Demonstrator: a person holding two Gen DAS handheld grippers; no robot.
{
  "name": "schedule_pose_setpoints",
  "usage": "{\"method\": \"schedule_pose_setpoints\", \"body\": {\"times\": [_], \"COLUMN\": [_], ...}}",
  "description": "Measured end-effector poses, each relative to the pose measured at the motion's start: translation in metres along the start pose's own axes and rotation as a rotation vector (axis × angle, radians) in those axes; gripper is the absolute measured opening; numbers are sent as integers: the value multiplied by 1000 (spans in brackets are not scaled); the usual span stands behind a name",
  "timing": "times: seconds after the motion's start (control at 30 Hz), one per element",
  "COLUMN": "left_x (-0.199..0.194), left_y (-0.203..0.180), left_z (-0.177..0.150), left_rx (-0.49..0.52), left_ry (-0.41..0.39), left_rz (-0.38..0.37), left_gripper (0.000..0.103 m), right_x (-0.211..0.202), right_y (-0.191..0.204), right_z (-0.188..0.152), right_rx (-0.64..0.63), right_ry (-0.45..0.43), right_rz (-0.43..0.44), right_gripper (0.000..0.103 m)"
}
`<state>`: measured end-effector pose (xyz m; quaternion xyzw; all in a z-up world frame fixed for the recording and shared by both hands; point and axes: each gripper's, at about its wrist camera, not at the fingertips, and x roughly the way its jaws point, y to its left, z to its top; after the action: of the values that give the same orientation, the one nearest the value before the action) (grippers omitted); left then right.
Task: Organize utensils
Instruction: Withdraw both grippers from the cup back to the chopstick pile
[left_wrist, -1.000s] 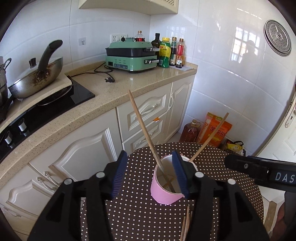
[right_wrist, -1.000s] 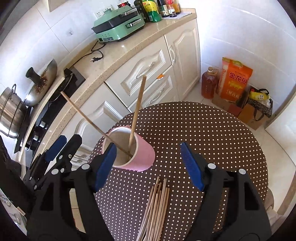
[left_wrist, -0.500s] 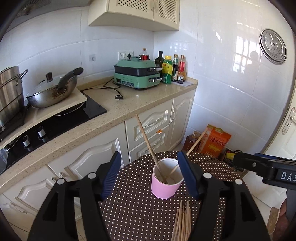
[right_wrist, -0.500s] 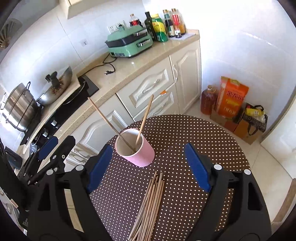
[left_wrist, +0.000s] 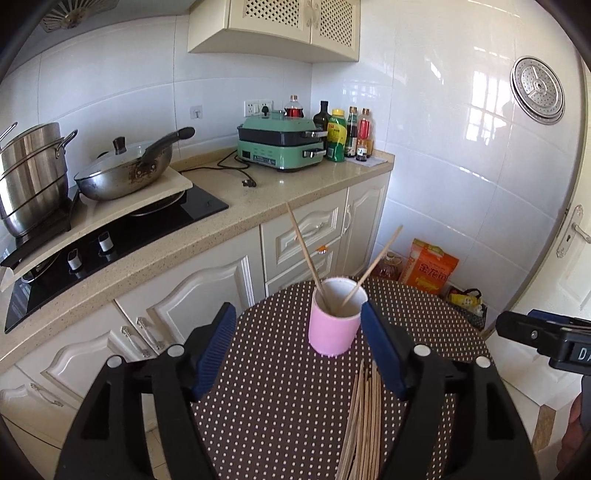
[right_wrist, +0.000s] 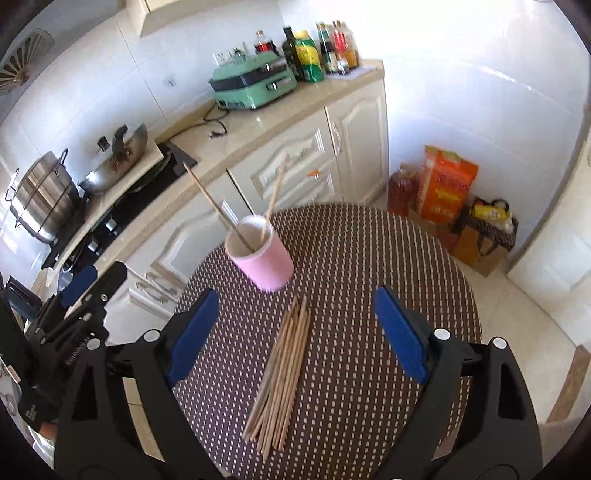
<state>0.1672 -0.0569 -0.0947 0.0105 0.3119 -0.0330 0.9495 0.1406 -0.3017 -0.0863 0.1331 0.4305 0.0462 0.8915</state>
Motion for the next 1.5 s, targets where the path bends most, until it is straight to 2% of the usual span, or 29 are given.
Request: {"method": "schedule_pose_setpoints", "body": {"times": [0.37,0.73,0.93,1.3,1.5], "left_x": [18,70,99,138,152], "left_y": [6,8,9,15,22], "left_z": [-53,-104,-129,-153,-154], "left_rx": [37,83,97,119,79], "left_ry": [128,297,396,508,541], "left_rz": [-14,-51,-75,-104,-125], "left_gripper": [69,69,69,69,69], "right_x": [42,103,140,195,213], "right_y": [-17,-23,-24,-17,-5], "right_z": [-63,-104,-119,-131,-123], "right_rx": [77,94,88,90,84], "right_ry": [182,347,438,541,527], "right_rz": [-76,-149,-203,-258,-282], "right_gripper": [85,85,85,86,86]}}
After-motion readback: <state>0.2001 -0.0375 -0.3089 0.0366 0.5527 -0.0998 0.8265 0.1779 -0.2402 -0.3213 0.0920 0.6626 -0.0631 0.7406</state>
